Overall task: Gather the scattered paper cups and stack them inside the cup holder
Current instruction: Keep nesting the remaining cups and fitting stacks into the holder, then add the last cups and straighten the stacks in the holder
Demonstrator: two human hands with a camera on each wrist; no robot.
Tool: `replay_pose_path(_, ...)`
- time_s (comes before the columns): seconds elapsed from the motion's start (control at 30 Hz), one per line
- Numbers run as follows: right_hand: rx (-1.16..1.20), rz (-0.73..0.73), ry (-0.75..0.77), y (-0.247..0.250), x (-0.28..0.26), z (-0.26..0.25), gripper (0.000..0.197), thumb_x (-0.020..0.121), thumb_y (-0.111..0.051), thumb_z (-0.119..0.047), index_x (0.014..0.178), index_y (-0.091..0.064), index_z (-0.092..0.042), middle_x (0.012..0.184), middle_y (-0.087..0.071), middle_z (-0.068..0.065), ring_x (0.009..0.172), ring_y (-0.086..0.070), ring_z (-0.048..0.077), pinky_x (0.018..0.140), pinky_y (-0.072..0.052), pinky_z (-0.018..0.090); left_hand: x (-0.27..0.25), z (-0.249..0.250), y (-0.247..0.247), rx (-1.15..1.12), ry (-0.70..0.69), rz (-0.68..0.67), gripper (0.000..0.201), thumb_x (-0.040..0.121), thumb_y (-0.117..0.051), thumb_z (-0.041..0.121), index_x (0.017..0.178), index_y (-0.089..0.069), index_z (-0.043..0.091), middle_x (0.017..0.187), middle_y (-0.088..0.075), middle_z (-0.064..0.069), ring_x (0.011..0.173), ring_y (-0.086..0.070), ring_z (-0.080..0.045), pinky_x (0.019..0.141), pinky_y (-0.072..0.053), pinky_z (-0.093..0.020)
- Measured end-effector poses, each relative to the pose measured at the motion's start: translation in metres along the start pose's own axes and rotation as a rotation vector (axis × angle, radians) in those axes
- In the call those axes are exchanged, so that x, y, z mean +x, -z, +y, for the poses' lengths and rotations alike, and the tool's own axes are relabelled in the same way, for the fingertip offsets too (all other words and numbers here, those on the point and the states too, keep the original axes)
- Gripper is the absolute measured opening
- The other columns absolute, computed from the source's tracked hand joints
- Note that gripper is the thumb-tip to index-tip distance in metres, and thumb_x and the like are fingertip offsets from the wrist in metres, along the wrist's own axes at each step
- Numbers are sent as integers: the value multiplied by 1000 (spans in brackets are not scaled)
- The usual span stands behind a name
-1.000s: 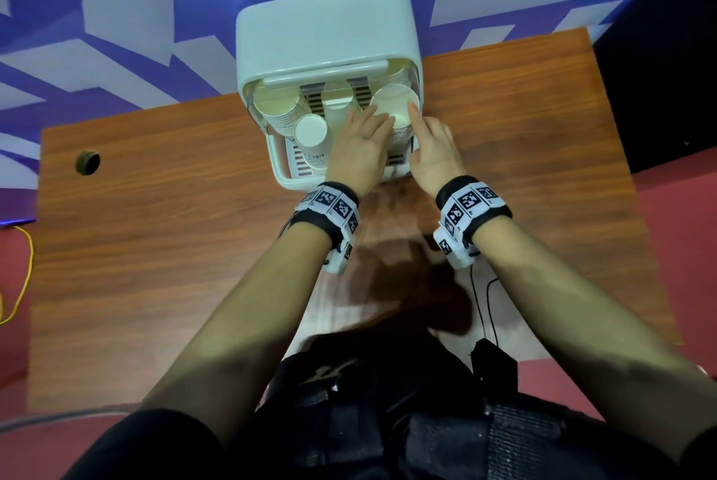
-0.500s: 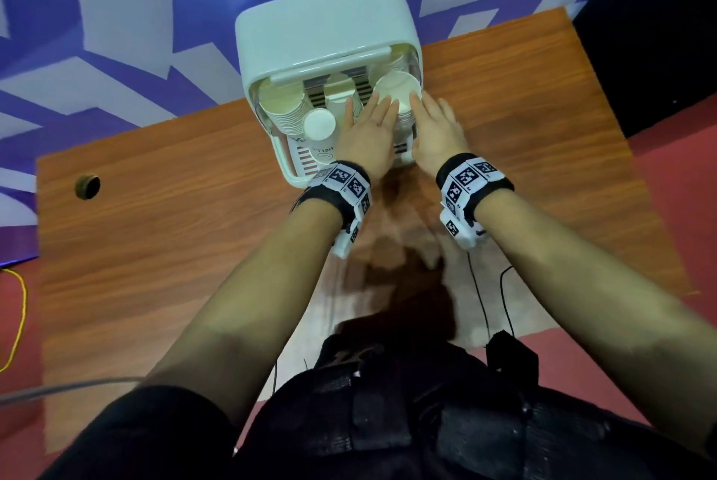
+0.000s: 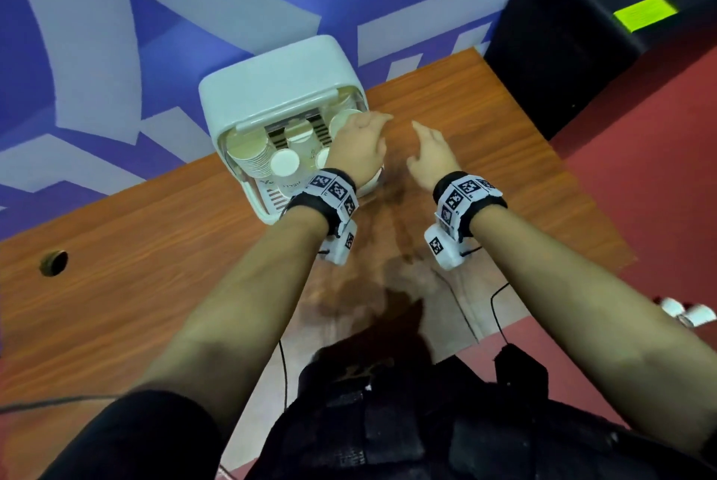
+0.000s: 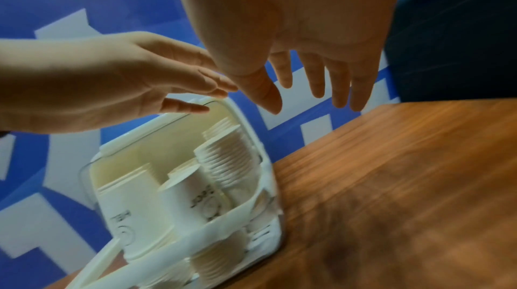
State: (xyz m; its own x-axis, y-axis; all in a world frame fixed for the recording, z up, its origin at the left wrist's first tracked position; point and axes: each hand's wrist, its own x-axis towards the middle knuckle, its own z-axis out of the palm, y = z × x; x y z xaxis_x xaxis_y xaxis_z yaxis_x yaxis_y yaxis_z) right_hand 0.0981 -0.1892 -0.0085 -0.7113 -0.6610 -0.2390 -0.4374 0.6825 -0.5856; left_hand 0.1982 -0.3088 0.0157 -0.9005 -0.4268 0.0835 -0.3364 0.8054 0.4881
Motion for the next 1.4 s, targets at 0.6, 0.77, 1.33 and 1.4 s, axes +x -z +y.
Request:
replay_pose_path(0.6, 170, 274, -558, 172, -126, 329, 50, 90, -50, -10, 140, -43, -11, 138, -42, 20, 126, -44, 35, 106, -33, 34, 70, 322, -213, 21, -366, -536, 46, 93, -46, 16, 138, -46, 20, 135, -53, -5, 123, -50, -24, 101, -42, -39)
replay_pose_path(0.77, 191, 297, -676, 231, -178, 445, 48, 91, -51, -11, 139, -45, -11, 137, -46, 19, 123, -48, 32, 103, -35, 32, 68, 441, -302, -6, -386, -654, 44, 93, -45, 12, 136, -49, 18, 131, -58, -4, 119, -53, -21, 99, -42, -33)
replay_pose_path(1.33, 403, 262, -1039, 306, -267, 757, 43, 90, -50, -9, 133, -51, -9, 131, -55, 20, 120, -51, 35, 99, -39, 33, 82, 685, -585, -78, -350, -1026, 42, 91, -46, 10, 133, -52, 14, 110, -66, -8, 98, -61, -28, 89, -48, -35)
replay_pose_path(1.4, 415, 243, -1071, 310, -259, 799, 41, 90, -50, -10, 131, -52, -7, 129, -56, 20, 119, -52, 36, 99, -40, 35, 95, 701, -627, -74, -321, -1061, 43, 91, -46, 9, 133, -51, 13, 109, -66, -9, 99, -61, -29, 89, -48, -37)
